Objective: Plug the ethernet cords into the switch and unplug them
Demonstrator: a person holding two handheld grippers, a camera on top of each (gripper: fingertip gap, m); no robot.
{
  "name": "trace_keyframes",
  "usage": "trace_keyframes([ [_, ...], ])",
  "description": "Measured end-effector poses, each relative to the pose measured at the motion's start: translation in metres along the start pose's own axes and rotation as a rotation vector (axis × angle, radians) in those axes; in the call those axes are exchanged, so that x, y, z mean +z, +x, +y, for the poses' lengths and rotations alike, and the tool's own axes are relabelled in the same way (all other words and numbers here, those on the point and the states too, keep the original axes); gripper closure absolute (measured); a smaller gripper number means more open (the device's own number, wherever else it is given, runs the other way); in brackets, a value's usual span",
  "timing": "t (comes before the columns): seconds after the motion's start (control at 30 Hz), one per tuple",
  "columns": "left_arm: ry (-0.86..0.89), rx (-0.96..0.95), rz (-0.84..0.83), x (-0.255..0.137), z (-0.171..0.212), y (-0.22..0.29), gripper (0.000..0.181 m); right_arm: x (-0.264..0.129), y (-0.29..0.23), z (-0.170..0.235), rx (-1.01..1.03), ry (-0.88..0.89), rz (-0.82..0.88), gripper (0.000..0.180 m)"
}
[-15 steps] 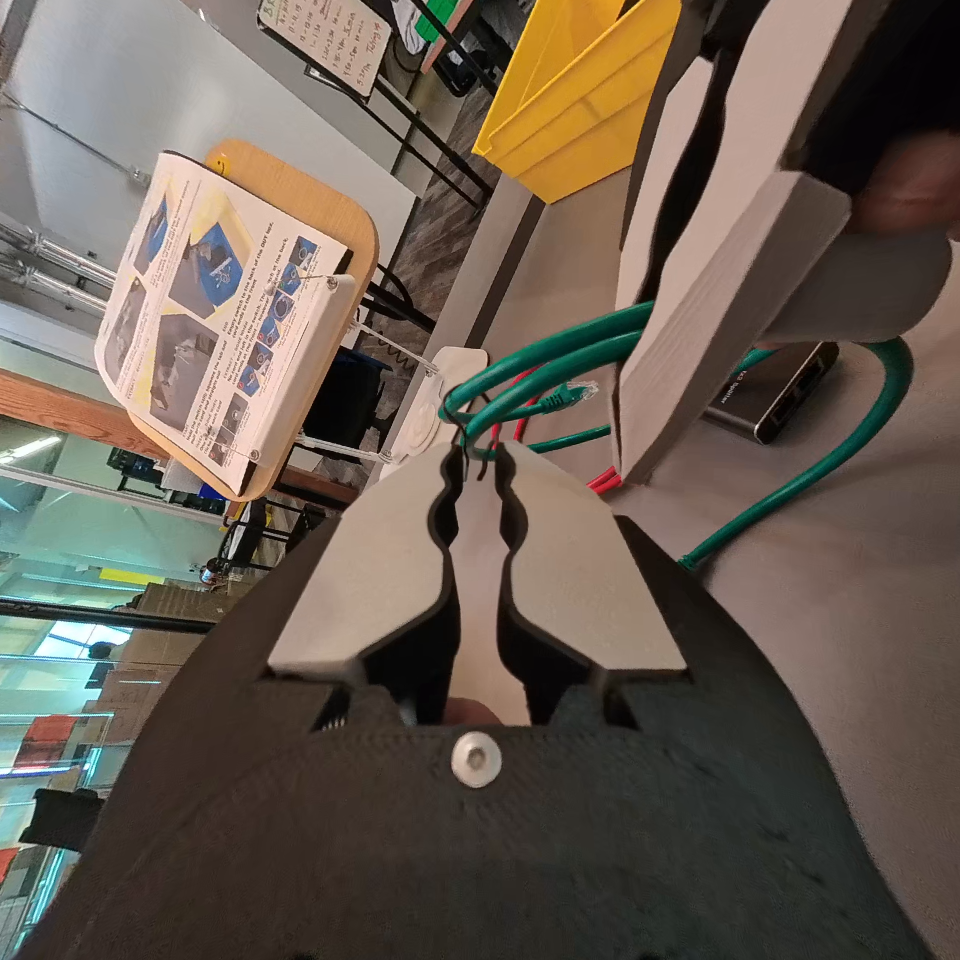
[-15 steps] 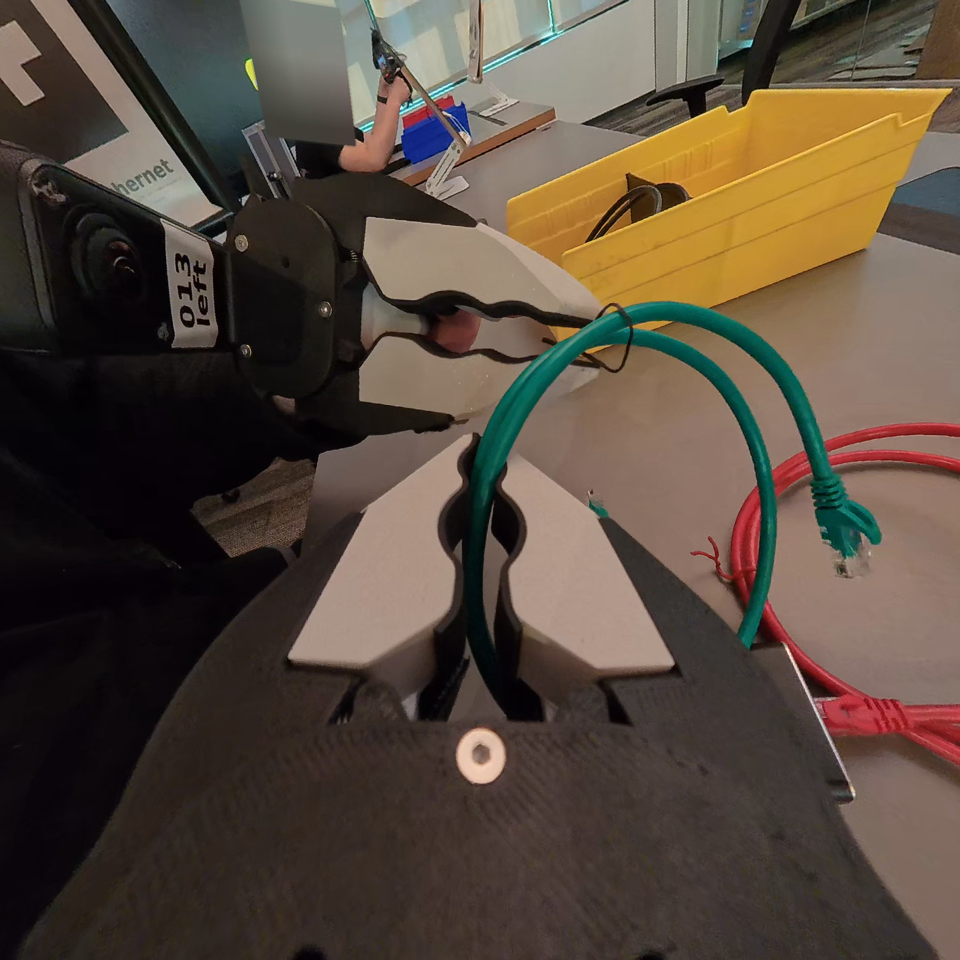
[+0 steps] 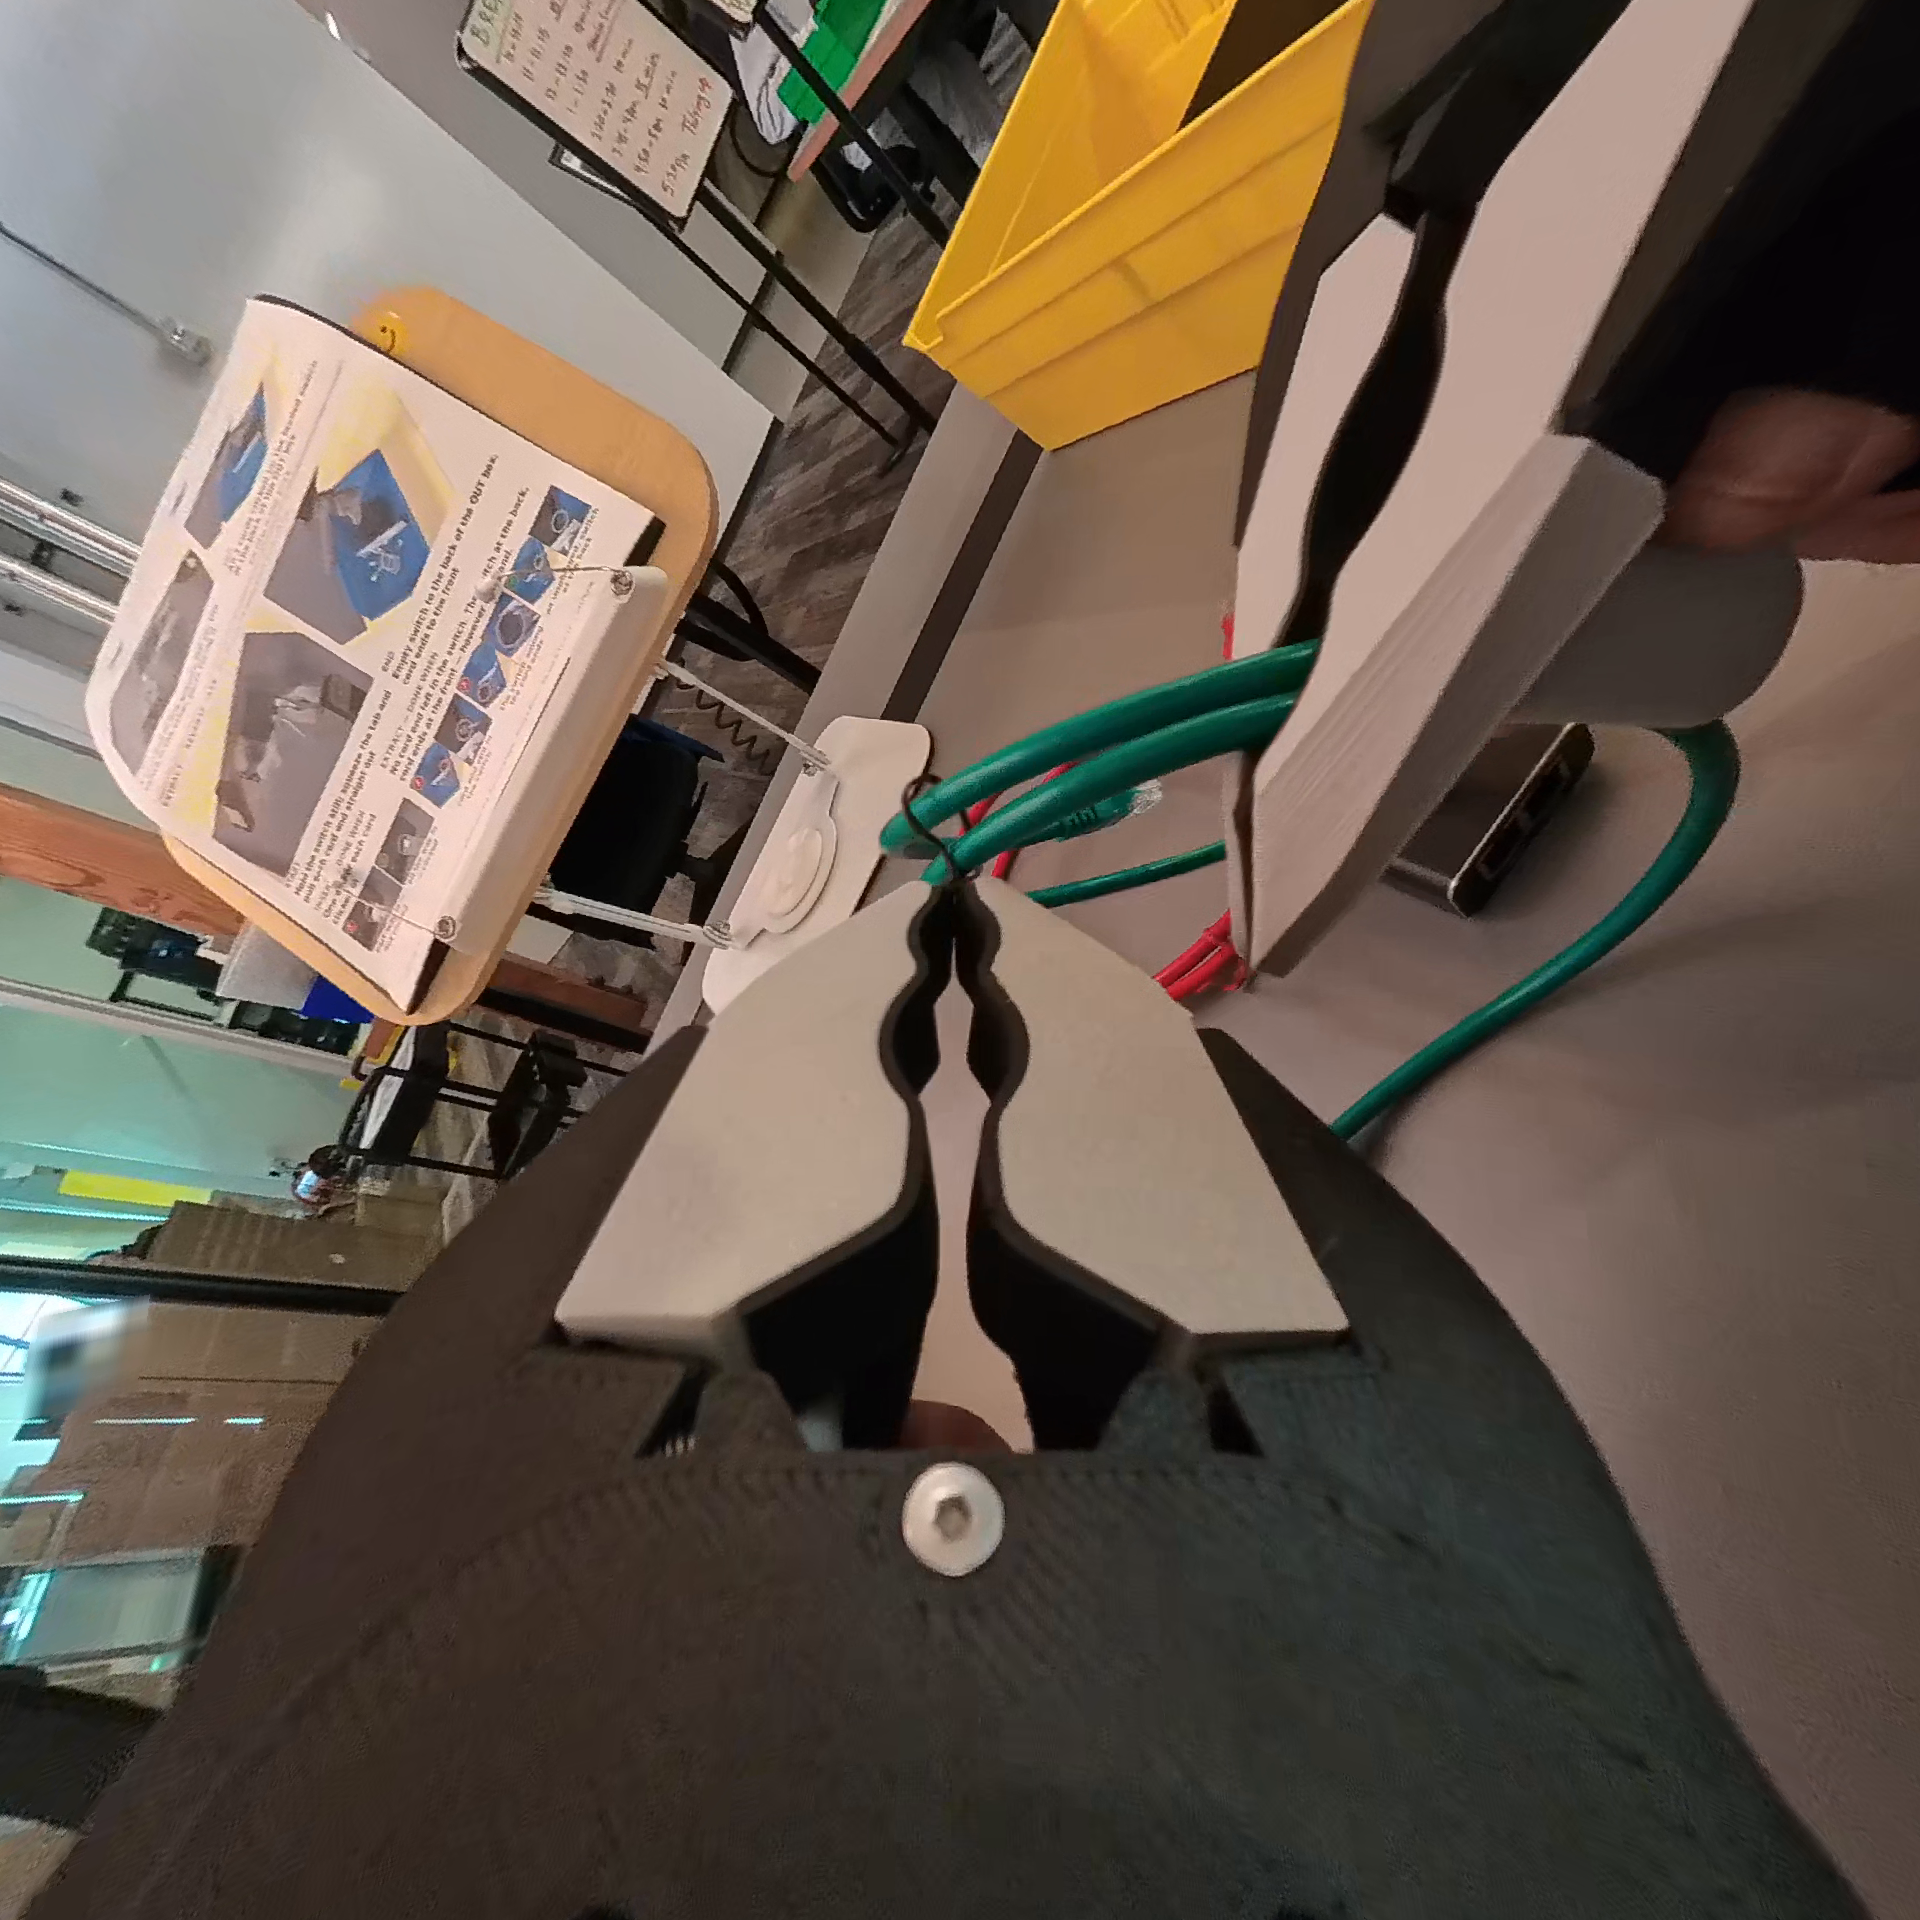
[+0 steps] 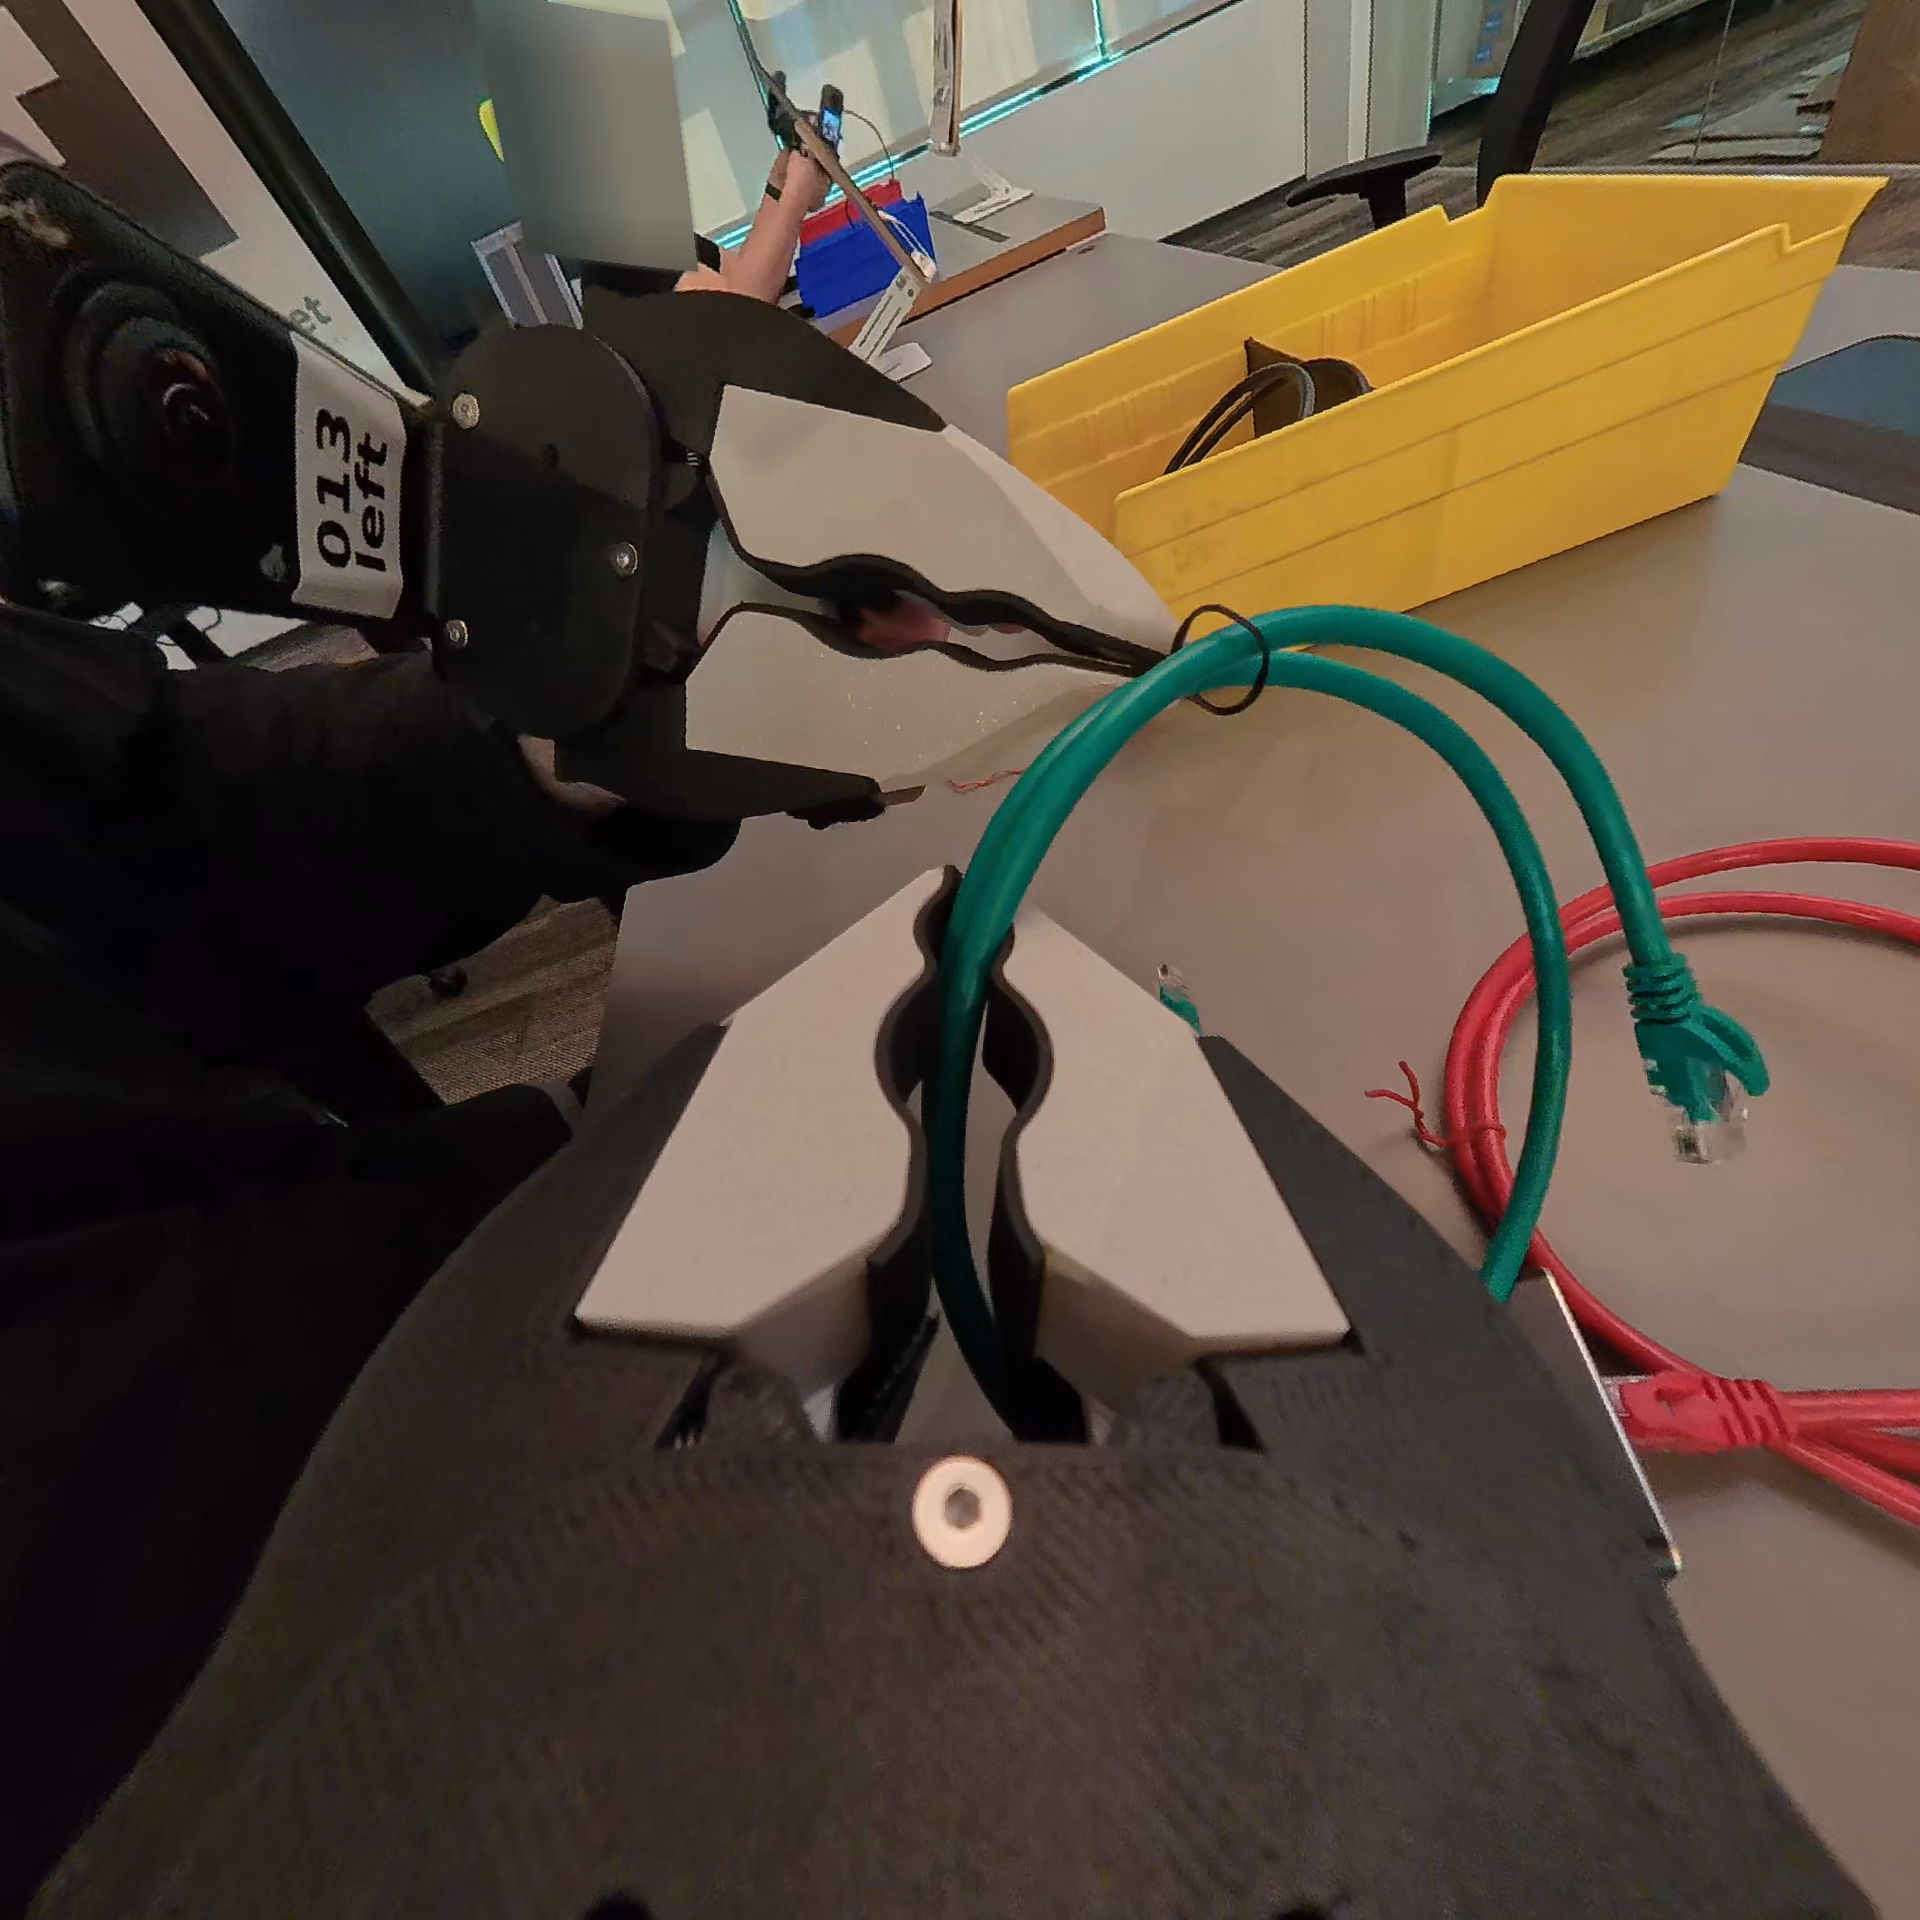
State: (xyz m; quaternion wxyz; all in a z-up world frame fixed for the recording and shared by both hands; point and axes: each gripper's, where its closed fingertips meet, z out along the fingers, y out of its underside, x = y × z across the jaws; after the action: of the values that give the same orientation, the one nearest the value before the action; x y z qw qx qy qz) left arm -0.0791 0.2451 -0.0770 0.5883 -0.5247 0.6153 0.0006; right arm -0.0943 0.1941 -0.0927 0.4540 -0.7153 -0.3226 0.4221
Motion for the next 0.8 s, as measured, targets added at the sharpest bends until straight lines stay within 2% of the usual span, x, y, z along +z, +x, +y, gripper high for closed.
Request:
trace_keyframes([
  [0.03, 0.004, -0.012, 0.008, 0.000, 0.000, 0.000, 0.180, 0.000, 0.000, 0.000, -0.002, -0.001, 0.001, 0.180],
  [0.2, 0.027, -0.102, 0.053, 0.000, -0.001, 0.002, 0.180, -0.001, 0.000, 0.002, -0.019, -0.008, 0.001, 0.180],
  [0.4, 0.115, -0.335, 0.136, -0.006, -0.007, -0.002, 0.180, 0.000, -0.001, 0.003, -0.093, -0.020, 0.008, 0.180],
  [0.63, 0.264, -0.649, 0.296, -0.024, -0.021, -0.003, 0.180, 0.009, -0.003, 0.012, -0.236, -0.075, 0.042, 0.180],
  [0.8, 0.345, -0.763, 0.402, -0.036, -0.031, 0.002, 0.180, 0.016, 0.005, 0.021, -0.393, -0.133, 0.138, 0.180],
])
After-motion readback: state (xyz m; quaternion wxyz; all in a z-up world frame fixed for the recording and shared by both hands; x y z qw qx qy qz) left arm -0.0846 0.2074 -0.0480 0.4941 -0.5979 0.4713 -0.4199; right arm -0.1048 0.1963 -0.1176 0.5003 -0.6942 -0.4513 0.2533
